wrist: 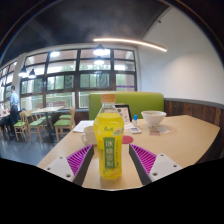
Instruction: Pour water
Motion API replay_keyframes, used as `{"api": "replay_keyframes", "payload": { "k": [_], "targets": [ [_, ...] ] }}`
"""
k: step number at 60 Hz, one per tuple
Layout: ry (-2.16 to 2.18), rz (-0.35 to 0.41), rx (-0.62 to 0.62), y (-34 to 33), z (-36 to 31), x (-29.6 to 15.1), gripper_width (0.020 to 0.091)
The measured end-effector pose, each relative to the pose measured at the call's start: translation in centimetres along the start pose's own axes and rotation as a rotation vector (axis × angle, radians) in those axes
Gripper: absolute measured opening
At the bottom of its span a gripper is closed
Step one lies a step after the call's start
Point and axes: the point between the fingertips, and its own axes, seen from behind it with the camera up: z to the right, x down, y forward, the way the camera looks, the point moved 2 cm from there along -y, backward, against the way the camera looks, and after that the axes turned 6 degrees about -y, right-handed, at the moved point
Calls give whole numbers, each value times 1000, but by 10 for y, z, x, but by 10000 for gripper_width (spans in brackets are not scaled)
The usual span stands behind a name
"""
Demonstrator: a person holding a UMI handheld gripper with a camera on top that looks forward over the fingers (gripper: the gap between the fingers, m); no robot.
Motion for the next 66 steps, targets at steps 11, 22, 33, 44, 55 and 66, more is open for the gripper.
{"api": "replay_keyframes", "payload": {
  "k": [11, 22, 33, 44, 55, 66],
  "targets": [
    [-19, 95, 78, 47, 0, -14, 421],
    [-22, 167, 81, 49, -4, -12, 281],
    [-164, 132, 81, 55, 9, -25, 265],
    [-844, 81, 208, 119, 55, -56, 264],
    [-1584, 64, 234, 168, 53, -92, 264],
    [-2099, 104, 260, 209, 30, -104, 266]
  ]
}}
